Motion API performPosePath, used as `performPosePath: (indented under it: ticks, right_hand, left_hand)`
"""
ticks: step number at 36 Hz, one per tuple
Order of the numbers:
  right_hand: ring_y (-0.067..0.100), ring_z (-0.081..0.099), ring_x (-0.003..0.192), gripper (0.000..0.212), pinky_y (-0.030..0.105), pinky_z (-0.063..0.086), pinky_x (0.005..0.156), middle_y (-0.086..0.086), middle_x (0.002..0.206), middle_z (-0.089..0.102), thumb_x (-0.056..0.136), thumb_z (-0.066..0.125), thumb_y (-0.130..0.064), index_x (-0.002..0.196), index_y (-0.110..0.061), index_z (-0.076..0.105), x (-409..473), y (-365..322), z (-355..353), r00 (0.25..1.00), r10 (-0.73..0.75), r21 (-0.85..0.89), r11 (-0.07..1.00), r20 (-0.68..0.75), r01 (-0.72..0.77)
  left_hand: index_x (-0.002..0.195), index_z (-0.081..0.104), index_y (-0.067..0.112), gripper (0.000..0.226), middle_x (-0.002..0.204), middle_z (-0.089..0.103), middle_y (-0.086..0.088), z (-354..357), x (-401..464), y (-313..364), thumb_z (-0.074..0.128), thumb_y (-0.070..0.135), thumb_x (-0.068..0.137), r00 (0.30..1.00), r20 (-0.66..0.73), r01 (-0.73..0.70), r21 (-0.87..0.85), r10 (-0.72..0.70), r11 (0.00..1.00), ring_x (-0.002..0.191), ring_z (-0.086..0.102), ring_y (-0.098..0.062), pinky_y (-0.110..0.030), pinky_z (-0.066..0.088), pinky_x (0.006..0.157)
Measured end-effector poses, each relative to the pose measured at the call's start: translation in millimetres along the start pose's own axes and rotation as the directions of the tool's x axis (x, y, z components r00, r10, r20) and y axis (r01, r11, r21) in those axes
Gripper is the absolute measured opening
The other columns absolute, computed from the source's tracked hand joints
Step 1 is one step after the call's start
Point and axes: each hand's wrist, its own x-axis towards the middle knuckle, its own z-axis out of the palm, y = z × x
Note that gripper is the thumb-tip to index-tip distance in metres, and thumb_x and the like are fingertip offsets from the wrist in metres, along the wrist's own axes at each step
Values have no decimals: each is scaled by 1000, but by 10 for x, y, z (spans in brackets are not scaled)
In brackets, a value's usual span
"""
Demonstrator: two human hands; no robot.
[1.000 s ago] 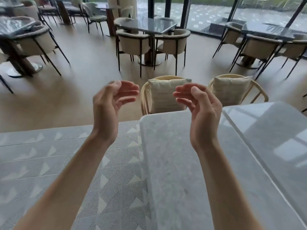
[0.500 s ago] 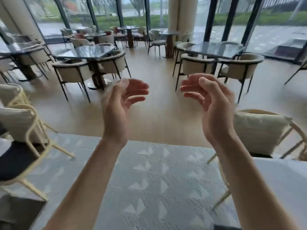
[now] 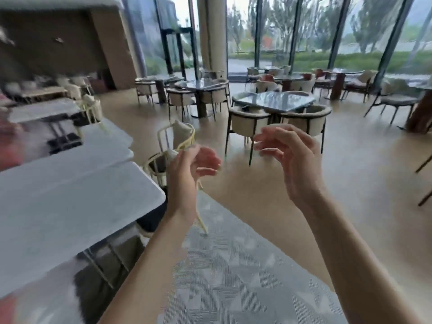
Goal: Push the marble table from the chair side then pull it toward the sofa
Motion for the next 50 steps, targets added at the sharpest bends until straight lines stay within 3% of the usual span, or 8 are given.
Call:
performPosePath:
  ticks: [6,8,19,27,32,42,45,50]
  right_hand:
    - [24,68,72,16,29,52,68,9,80,74,85,60,-18,84,-11,74,1235,684,213,974,75,115,988,216,-101]
    - [24,67,72,15,28,53,67,9,80,74,83,62,-21,81,-14,75,1598,867,316,955,88,145,980,284,-134]
    - [24,69,74,20,28,54,68,10,82,75,87,55,-13,83,-11,74,3084,1996,819,862,138,193,946,488,-261]
    - [23,69,75,21,33,54,73,12,83,75,93,52,-7,90,-4,72,4270,2945,1024,846,190,85,960,498,-266]
    - [20,68,74,22,27,53,69,9,82,75,87,53,-14,89,-5,73,5308,3308,1085,863,171,80,969,475,-236]
    - [23,68,74,18,28,53,68,11,82,74,86,58,-18,84,-11,75,7257,4294,445,926,106,99,983,363,-151]
    - [23,68,73,21,29,53,68,13,82,74,85,58,-20,86,-8,75,7892,4708,248,928,114,76,986,355,-150]
    - [22,68,72,20,27,53,66,12,81,74,86,56,-17,84,-9,74,9102,5255,178,902,113,92,982,417,-166]
  left_hand:
    - [79,74,11,36,79,72,-14,-127,882,-479,47,26,98,948,-319,24,72,0,997,76,67,-27,-35,54,71]
    - [85,73,8,34,82,72,-16,-137,1143,-586,47,24,99,920,-392,35,79,-1,996,79,67,-28,-37,53,72]
    - [75,69,6,37,73,70,-13,-296,2597,-1169,44,19,100,813,-576,-23,111,84,994,67,66,-22,-29,55,62]
    - [78,71,8,32,73,71,-11,-445,4094,-2024,49,29,89,807,-588,-22,49,47,999,72,67,-26,-35,53,69]
    - [79,70,6,31,75,70,-13,-345,5217,-2367,50,27,90,839,-540,-46,44,62,998,74,67,-28,-40,52,72]
    - [75,71,15,37,75,71,-9,-22,7116,-3336,45,19,101,902,-416,-44,178,115,983,72,67,-23,-37,53,69]
    - [71,73,20,41,74,71,-8,120,7704,-3732,45,16,100,898,-426,-36,169,106,985,72,67,-22,-34,54,68]
    - [79,70,11,32,76,70,-12,330,8779,-4210,45,14,100,854,-499,-79,153,146,985,73,66,-26,-40,53,71]
